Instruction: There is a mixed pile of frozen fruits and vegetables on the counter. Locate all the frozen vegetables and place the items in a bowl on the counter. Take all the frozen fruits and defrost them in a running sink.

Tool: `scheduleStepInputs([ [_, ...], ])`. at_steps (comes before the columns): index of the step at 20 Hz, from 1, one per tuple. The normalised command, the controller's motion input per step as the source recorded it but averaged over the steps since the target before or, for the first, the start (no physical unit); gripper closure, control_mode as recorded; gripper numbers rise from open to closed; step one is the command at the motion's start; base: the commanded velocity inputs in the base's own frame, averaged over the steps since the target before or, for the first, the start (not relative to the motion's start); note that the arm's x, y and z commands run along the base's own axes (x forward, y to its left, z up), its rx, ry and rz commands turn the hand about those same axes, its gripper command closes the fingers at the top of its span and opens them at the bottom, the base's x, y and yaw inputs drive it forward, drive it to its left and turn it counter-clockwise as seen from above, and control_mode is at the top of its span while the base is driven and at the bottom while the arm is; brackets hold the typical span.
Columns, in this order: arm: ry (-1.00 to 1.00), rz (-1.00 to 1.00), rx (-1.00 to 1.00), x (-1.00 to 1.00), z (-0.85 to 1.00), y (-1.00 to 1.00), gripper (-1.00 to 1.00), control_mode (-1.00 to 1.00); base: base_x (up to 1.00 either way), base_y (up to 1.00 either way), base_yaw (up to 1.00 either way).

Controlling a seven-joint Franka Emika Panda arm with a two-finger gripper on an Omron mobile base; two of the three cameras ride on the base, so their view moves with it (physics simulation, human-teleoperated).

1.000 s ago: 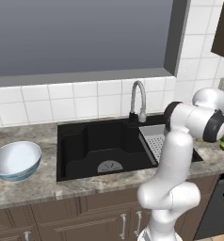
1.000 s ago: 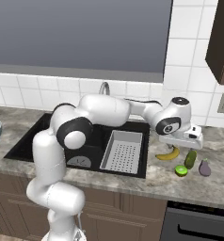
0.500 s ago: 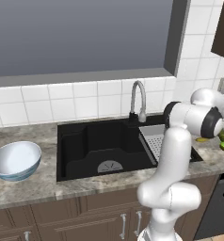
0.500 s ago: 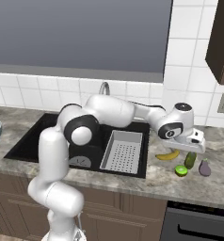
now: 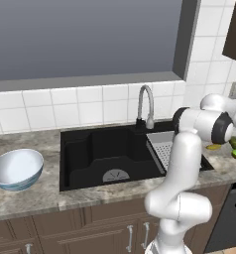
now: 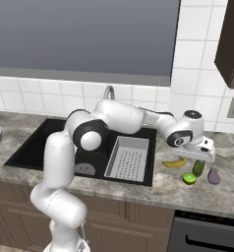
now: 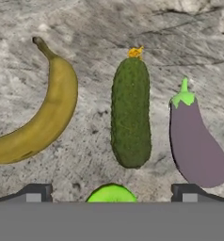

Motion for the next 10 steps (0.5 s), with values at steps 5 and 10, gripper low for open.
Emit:
scheduleStepInputs([
  [5,0.0,0.0,0.01,0.1,-0.11,-0.04,-1.0,-1.0,0.0,0.0,0.0],
  [10,0.0,0.0,0.02,0.07,-0.11,-0.11,-1.0,-1.0,0.0,0.0,0.0],
])
